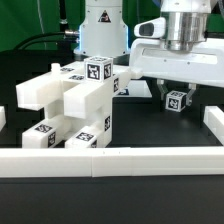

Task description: Assemble chair

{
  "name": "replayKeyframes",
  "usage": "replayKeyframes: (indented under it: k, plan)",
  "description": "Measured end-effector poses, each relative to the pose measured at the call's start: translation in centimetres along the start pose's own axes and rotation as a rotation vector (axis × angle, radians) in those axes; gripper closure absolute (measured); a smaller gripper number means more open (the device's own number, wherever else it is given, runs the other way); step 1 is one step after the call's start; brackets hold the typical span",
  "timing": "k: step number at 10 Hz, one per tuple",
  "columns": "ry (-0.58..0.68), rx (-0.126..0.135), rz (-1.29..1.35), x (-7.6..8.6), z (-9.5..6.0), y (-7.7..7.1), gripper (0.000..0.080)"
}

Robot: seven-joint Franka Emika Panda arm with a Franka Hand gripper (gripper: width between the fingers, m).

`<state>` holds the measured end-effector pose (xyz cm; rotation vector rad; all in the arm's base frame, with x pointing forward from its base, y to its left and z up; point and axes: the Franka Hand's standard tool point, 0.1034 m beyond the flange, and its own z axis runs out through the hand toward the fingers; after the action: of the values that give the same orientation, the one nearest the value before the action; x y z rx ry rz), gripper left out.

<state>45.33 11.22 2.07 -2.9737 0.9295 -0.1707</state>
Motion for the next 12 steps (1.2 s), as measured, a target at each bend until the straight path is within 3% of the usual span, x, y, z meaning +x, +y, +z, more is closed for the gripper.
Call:
replayKeyframes:
  k: [2,3,4,7,8,10,11,12]
  plan:
    - [-0.063,0.047,-0.069,1.1,-4.8,-1.1,0.0518]
    - [-0.084,0.063,-0.092,3.1,-7.1,-1.2,0.0518]
    - [-0.084,0.067,-0.105,5.0,-7.9,-1.6,0.0518]
    - [-0.069,0.067,-0.114,5.2,-7.6,-1.5,0.0518]
    - [-0.067,0.076,-0.216,6.5,-8.4,-0.4,0.0518]
    - [-0.073,0.112,-0.357,12.2,-12.2,2.3,0.0518]
    - [-0.073,0.112,-0.367,14.3,-12.6,2.6,0.0518]
    - [-0.069,0.108,-0.364,14.1,-12.3,2.4,0.0518]
